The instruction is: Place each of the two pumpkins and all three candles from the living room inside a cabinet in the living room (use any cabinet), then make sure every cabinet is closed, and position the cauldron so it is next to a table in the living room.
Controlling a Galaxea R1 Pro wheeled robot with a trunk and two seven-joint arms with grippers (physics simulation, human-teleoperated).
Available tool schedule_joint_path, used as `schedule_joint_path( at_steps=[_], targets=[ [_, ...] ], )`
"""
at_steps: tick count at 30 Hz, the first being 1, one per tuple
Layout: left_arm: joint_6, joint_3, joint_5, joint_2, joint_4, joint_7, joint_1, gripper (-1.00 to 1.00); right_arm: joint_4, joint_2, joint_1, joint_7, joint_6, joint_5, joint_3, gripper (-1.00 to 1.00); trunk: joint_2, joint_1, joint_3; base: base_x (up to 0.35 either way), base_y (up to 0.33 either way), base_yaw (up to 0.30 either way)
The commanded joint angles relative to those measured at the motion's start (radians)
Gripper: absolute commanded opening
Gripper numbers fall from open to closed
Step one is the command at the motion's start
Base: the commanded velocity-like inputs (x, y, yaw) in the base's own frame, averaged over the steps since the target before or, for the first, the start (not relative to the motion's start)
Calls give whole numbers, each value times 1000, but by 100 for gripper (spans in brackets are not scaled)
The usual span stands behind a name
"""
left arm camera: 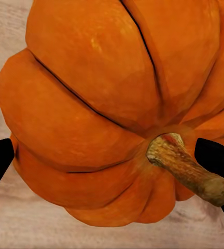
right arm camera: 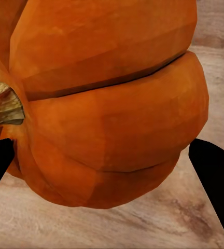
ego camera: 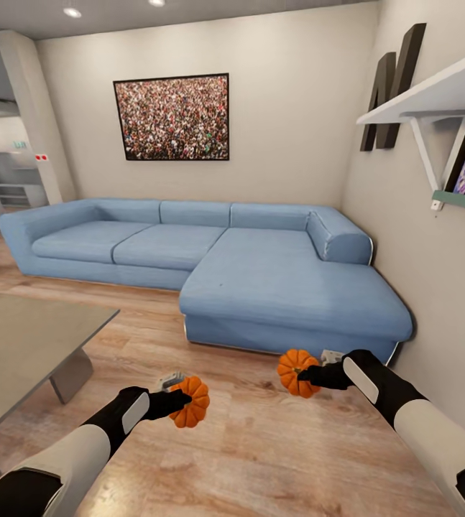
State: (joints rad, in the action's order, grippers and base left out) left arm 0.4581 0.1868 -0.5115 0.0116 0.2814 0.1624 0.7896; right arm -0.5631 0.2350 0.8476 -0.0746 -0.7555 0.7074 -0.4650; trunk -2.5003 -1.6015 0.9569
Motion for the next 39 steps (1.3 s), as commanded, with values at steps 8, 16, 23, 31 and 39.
schedule_joint_path(
  at_steps=[8,16,23,31,39],
  targets=[
    [1,5,-2,-4,1,2,0,-100,27,1,4,-7,-2,-8,-4,-100,0,2,2,0,0,94],
    [1,5,14,-13,-1,1,0,-100,55,-3,7,-7,-2,-9,-7,-100,0,2,14,-153,0,91],
    [1,4,15,-22,-5,0,0,-100,55,-7,7,-7,-2,-36,-11,-100,0,2,21,-261,0,55],
    [-4,4,14,-23,-89,2,-2,-100,84,-10,4,-9,9,-119,-16,-100,0,2,25,-12,0,227],
    [-119,0,14,-18,-103,2,-7,-100,97,-17,1,-13,13,-123,-17,-100,0,2,21,0,0,279]
  ],
)
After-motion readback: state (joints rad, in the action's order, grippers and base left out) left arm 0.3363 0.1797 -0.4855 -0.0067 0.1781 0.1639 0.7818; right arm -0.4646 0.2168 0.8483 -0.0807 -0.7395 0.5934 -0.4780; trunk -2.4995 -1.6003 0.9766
